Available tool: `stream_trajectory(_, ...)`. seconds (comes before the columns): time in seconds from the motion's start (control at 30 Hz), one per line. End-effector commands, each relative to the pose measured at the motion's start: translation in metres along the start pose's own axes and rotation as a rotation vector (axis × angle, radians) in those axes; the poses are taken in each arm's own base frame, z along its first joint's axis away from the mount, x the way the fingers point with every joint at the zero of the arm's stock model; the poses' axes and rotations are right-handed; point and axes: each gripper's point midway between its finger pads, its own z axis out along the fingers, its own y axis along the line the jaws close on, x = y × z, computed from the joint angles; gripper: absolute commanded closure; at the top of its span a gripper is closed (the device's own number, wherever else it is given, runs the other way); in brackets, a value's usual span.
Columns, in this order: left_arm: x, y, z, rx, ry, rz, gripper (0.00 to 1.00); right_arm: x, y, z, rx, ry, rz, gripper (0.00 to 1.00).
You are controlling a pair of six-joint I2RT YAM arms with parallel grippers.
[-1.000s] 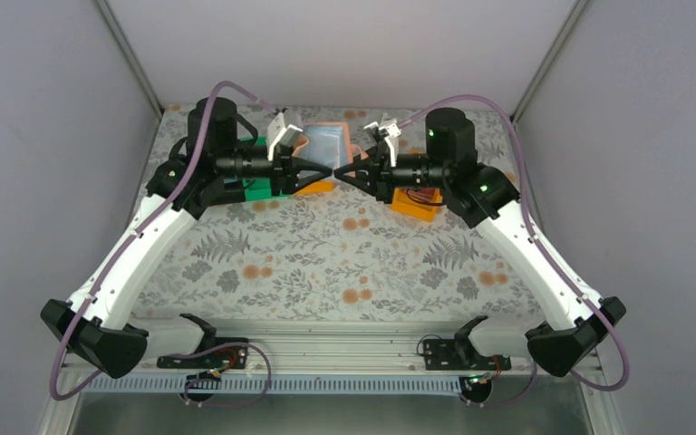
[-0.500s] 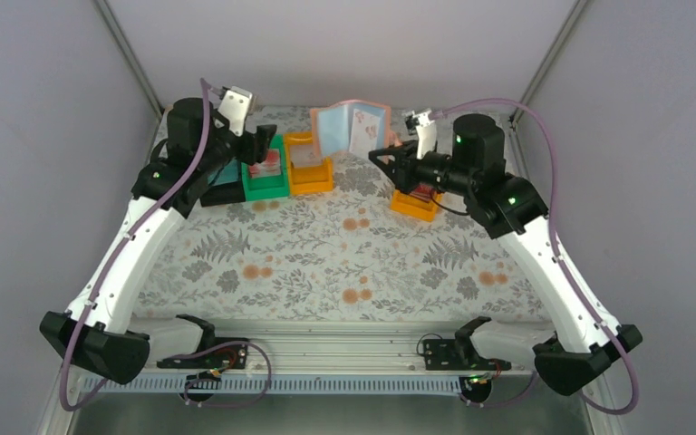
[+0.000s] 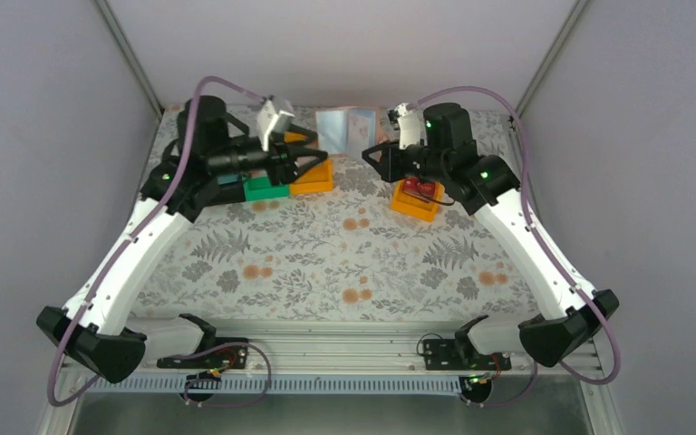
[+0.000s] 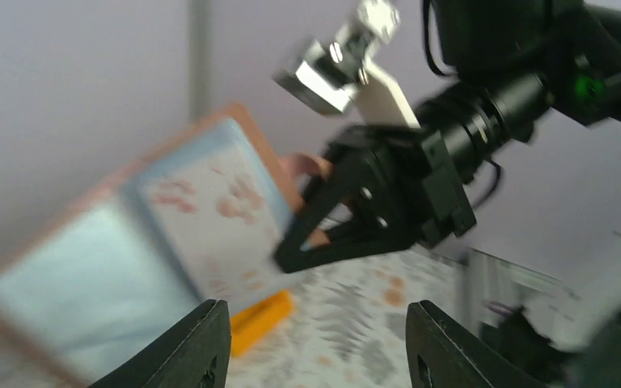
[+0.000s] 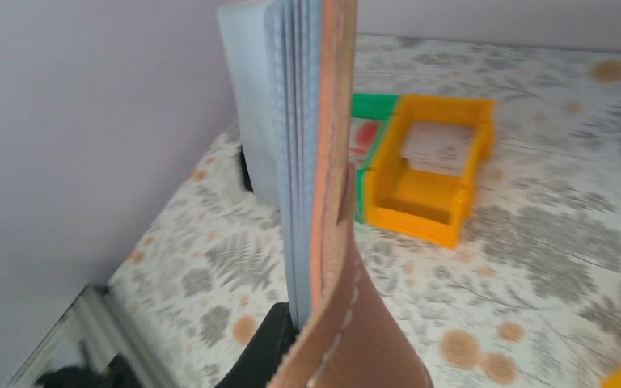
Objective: Take the credit cards out of the card holder
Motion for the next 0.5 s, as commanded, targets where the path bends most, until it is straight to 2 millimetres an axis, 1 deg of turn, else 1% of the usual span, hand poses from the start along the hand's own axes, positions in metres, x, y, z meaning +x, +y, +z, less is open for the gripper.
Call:
stream_trajectory(0.0, 0.028, -0.03, 0.021, 0.219, 0.068, -0.12, 0.46, -0.007, 0.071, -0.036, -0.346, -0.088, -0.213, 0.96)
stream_trajectory(0.07, 0.03, -0.022, 0.027, 0.193, 0.077, -0.156, 0.47, -0.002, 0.083, -0.046, -0.418, -0.094, -0.268, 0.96)
stream_trajectory(0.13, 0.031, -0.015, 0.029, 0.172, 0.078, -0.185, 0.48, 0.005, 0.091, -0.054, -0.467, -0.083, -0.312, 0.96)
stream_trajectory(0.23, 0.031, -0.008, 0.027, 0.158, 0.072, -0.208, 0.57, 0.014, 0.102, -0.065, -0.543, -0.068, -0.364, 0.96)
stream_trajectory(0.33, 0.029, -0.015, 0.024, 0.191, 0.067, -0.183, 0.63, 0.021, 0.111, -0.072, -0.61, -0.058, -0.396, 0.96)
stream_trajectory(0.4, 0.024, -0.024, 0.022, 0.24, 0.057, -0.158, 0.64, 0.024, 0.112, -0.07, -0.625, -0.044, -0.399, 0.96)
stream_trajectory(0.47, 0.019, -0.035, 0.02, 0.289, 0.048, -0.135, 0.68, 0.024, 0.111, -0.066, -0.624, -0.041, -0.401, 0.96)
